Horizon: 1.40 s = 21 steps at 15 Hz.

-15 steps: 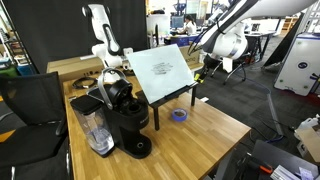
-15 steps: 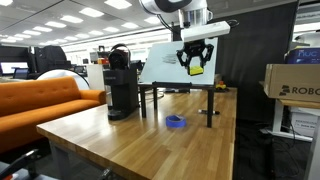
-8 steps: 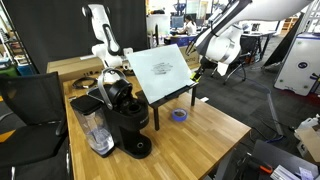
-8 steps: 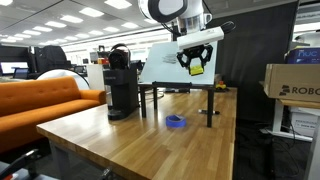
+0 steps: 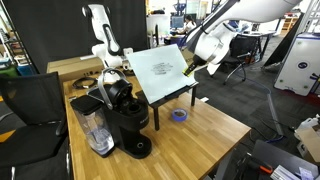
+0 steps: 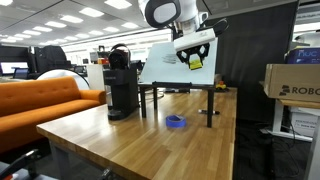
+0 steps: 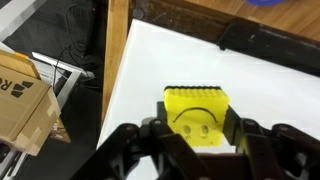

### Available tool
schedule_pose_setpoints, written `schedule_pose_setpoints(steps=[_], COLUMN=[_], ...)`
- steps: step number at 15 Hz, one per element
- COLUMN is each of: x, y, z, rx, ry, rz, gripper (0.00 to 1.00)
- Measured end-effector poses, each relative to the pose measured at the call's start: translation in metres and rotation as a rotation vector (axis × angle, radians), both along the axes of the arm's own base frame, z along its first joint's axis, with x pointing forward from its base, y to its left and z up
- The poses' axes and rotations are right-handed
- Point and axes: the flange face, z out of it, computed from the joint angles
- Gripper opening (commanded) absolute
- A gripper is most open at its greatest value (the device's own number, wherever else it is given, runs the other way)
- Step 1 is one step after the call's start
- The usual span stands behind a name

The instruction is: Wipe the whiteboard with the duster

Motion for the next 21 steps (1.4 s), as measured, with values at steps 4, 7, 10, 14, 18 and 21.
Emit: schedule_pose_setpoints(steps=[4, 7, 10, 14, 18, 21], x=[0.016, 0.024, 0.031, 0.039, 0.044, 0.042], y=[0.005, 0.008, 0.011, 0.021, 0.033, 0.035], z=[0.006, 0.008, 0.011, 0.017, 0.02, 0.02], rx=[0.003, 0.012, 0.029, 0.049, 0.066, 0.067], ry=[-0.051, -0.082, -0.116, -0.163, -0.195, -0.209], rz=[-0.013, -0.025, -0.042, -0.05, -0.028, -0.009], gripper=[0.47, 0.47, 0.46, 0.46, 0.45, 0.46])
